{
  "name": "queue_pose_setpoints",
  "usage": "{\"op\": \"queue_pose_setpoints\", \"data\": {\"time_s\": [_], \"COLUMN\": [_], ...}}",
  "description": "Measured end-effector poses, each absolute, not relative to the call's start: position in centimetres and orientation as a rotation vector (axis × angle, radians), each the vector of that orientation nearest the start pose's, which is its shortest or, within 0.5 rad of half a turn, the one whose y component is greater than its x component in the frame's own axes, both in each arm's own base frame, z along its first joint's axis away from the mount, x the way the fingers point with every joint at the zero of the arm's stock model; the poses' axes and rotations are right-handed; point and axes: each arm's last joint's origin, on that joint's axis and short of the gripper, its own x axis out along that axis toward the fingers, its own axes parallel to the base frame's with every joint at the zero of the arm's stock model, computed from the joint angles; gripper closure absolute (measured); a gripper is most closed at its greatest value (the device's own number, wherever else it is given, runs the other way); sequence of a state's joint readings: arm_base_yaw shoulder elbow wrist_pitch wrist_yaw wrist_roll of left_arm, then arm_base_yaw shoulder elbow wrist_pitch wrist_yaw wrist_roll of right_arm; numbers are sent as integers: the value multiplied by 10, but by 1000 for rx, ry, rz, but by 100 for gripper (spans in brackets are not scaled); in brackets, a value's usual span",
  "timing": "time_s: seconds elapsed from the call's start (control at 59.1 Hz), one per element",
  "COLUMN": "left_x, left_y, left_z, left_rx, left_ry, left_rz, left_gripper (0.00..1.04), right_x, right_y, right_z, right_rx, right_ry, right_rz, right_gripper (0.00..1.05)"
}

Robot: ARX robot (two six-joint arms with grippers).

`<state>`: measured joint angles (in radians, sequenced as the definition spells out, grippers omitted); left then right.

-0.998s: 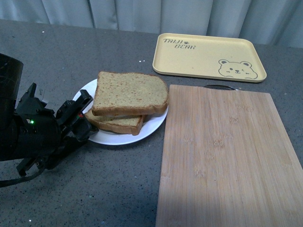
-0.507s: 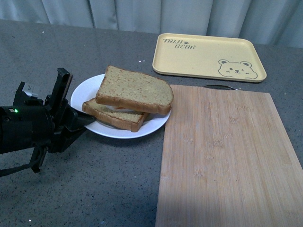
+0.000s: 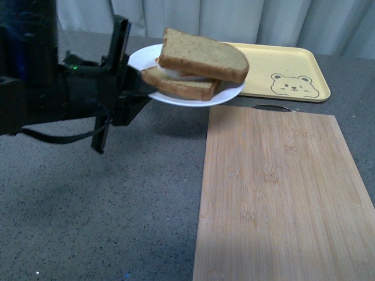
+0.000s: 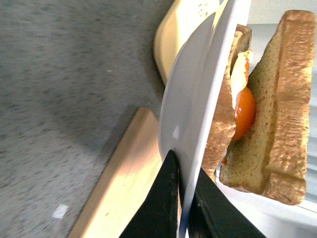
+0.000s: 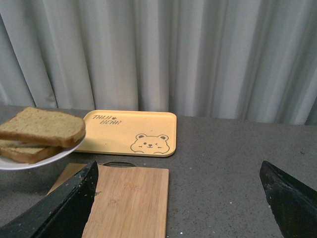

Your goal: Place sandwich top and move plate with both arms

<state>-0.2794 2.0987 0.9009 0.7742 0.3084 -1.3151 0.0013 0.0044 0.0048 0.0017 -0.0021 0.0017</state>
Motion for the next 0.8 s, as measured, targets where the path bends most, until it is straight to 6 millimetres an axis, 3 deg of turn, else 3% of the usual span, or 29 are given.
{"op": "queue_pose_setpoints", "data": {"time_s": [0.186,0.389,0.575,0.795], "left_x": [403,441,461,470], "left_y": [-147,-178,-195,-207], "left_z": [92,84,82,74], "left_rx": [-1236,-1215,-1208,-1204], "left_ry": [760,779,797,829], "left_rz": [-206,-187,-175,-162], "left_gripper": [101,101,101,101], "right_x": [98,98,98,98], "right_y": [0,0,0,0], "right_z": [165,165,165,165], "right_rx": [2,2,2,2], "right_ry": [-2,-2,-2,-2], "right_rz": [3,4,3,3], "right_gripper": [9,9,9,9]}}
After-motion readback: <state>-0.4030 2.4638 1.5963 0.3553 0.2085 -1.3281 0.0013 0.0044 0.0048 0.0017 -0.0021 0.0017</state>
